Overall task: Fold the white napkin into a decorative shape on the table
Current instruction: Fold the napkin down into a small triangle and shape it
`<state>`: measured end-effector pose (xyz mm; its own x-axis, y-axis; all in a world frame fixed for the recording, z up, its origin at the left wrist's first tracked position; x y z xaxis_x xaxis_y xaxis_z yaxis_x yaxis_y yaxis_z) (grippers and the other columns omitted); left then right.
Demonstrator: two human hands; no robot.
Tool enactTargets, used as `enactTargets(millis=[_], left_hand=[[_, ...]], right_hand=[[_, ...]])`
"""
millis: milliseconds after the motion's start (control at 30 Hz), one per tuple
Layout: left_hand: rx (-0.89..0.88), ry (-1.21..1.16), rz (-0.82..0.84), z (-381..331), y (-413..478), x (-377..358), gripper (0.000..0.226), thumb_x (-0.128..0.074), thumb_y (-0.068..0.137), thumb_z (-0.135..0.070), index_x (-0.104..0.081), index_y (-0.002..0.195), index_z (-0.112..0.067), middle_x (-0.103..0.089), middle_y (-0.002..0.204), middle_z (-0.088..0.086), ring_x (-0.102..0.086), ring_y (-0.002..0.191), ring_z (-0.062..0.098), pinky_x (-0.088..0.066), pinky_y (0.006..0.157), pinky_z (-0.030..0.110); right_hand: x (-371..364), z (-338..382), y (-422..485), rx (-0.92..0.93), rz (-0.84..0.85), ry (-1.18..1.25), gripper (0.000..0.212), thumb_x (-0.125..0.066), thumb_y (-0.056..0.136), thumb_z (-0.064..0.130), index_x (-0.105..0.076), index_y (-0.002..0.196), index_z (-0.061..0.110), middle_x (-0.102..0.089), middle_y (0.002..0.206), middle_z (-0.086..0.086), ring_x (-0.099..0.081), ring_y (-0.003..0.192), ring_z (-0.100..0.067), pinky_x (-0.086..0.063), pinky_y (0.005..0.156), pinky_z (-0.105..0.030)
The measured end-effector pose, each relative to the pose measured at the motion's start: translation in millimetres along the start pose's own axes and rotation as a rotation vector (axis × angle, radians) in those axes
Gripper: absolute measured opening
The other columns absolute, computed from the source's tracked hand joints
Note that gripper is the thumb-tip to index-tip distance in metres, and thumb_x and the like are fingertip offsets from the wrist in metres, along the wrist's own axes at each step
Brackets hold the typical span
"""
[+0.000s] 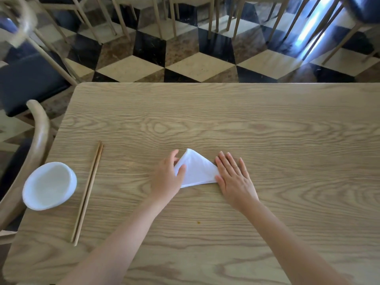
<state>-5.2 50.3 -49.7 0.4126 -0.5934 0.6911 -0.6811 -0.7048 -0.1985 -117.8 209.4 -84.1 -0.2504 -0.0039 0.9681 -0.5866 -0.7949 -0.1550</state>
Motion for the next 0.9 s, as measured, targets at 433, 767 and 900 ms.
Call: enactTargets(millis=[433, 767, 900], left_hand=[[0.157, -0.488, 0.44, -31, 9, -2, 0.013, -0.064, 0.085, -0.021, -0.053, 0.083, -0.014, -0.049, 0.072, 0.001, -0.046, 0.065, 0.014, -0.034, 0.059, 0.025], [0.424, -0.891, 0.845, -12, -55, -34, 0.052, -0.075, 0.07, -0.026, -0.053, 0.107, 0.003, -0.068, 0.083, 0.018, -0.067, 0.066, 0.025, -0.049, 0.043, 0.025], [0.48, -0.959, 0.795, 3, -51, -30, 0.038, -0.074, 0.074, -0.018, -0.054, 0.101, 0.001, -0.062, 0.097, 0.021, -0.041, 0.044, 0.008, -0.023, 0.031, 0.013]], right_hand=[[33, -7, 2, -0.105, 0.095, 0.834, 0.014, -0.062, 0.085, 0.017, -0.061, 0.1, 0.016, -0.066, 0.099, -0.004, -0.06, 0.095, -0.019, -0.046, 0.082, -0.031], [31, -9, -3, -0.309, 0.387, 1.482, 0.022, -0.065, 0.084, 0.006, -0.063, 0.102, -0.006, -0.06, 0.07, -0.01, -0.062, 0.062, -0.016, -0.052, 0.057, -0.02], [34, -22, -3, -0.38, 0.442, 1.519, 0.021, -0.065, 0.084, 0.006, -0.063, 0.102, -0.004, -0.061, 0.068, -0.007, -0.063, 0.061, -0.013, -0.054, 0.058, -0.018]])
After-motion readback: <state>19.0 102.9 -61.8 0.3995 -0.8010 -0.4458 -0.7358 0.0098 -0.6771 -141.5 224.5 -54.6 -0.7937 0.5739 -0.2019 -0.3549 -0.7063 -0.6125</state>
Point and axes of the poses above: each hand's wrist, its own y-axis towards the middle knuckle, its own x-axis out of the back of the hand, z = x × y, the point moved 9 cm from there along y, towards the middle knuckle
